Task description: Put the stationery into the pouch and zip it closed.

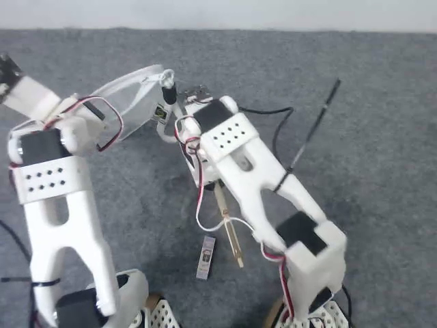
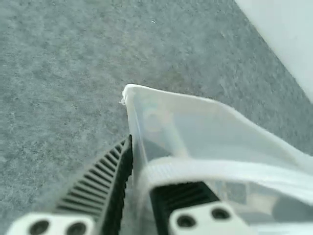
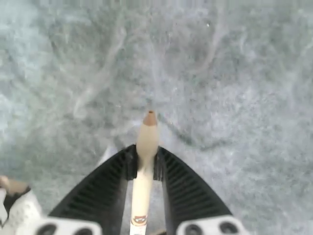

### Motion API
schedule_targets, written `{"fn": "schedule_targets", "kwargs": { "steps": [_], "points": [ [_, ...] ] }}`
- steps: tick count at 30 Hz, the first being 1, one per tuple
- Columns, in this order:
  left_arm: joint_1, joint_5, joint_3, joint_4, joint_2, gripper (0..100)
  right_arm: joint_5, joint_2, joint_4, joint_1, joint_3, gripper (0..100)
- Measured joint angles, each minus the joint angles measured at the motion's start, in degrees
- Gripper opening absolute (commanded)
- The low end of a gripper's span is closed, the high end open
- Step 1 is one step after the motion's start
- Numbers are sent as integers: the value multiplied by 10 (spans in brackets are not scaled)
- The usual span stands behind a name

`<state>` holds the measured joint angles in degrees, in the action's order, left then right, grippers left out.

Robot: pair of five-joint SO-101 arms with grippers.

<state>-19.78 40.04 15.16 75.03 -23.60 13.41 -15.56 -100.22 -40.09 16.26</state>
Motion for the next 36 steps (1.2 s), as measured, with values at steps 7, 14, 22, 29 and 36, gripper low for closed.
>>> {"fn": "schedule_targets", "kwargs": {
  "steps": [7, 14, 22, 29, 36],
  "points": [
    [8, 0, 8, 0, 0, 13, 0, 121, 22, -1, -92, 6],
    [10, 0, 8, 0, 0, 13, 0, 218, 133, -2, -213, 6],
    [10, 0, 8, 0, 0, 13, 0, 302, 259, -3, -331, 6],
    [10, 0, 8, 0, 0, 13, 0, 329, 335, -3, -382, 6],
    [10, 0, 8, 0, 0, 13, 0, 396, 340, -3, -383, 6]
  ]
}}
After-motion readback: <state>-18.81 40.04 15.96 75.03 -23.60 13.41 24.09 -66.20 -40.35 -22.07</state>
